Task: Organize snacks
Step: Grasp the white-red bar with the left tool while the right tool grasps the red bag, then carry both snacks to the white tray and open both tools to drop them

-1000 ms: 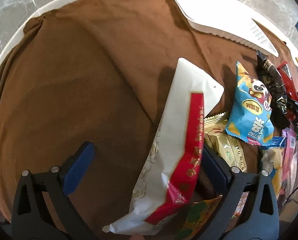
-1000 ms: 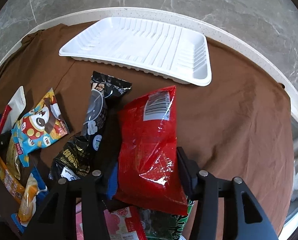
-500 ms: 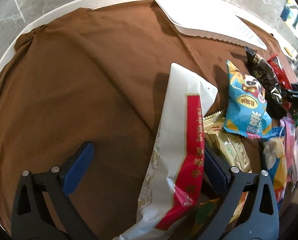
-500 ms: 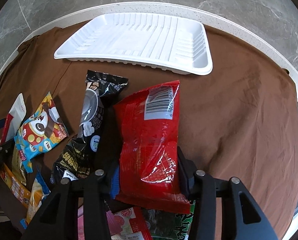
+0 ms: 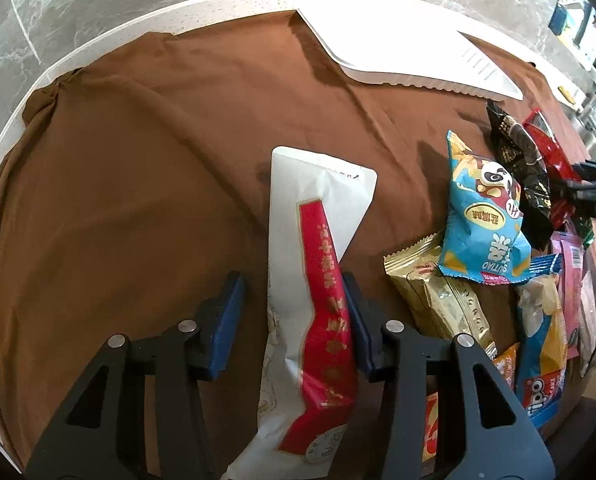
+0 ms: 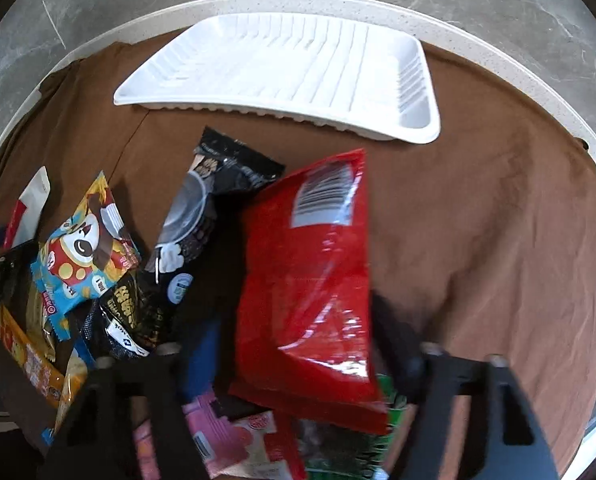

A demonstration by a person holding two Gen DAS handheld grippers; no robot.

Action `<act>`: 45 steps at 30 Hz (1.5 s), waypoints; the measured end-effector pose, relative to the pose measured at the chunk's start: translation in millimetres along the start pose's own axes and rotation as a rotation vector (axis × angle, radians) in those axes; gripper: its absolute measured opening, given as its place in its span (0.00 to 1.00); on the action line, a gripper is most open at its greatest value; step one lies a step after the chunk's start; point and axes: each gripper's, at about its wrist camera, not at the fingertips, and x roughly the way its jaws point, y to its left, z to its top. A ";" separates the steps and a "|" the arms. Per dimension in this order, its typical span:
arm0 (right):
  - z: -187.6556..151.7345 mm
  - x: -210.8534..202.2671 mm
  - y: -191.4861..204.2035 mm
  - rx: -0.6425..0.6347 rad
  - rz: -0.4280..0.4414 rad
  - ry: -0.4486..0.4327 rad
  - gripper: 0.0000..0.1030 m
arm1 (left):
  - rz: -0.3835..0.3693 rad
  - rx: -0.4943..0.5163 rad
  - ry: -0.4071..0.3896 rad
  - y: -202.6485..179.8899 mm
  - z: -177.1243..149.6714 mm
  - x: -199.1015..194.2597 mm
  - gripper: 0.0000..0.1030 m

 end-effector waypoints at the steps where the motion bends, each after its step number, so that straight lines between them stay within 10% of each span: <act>1: 0.6 -0.3 -0.9 -0.005 0.003 0.000 0.48 | -0.002 -0.001 0.001 0.8 0.9 0.8 0.44; 13: -2.3 -18.1 0.6 0.018 0.008 -0.048 0.34 | -0.049 -0.013 0.012 7.5 4.8 -0.1 0.26; 27: 20.6 -54.3 -7.4 0.123 0.182 -0.087 0.33 | -0.332 -0.275 0.023 57.2 24.4 -4.3 0.21; 45: 112.6 -39.1 -31.3 0.294 0.381 -0.125 0.34 | -0.556 -0.215 -0.083 18.1 208.7 -5.5 0.21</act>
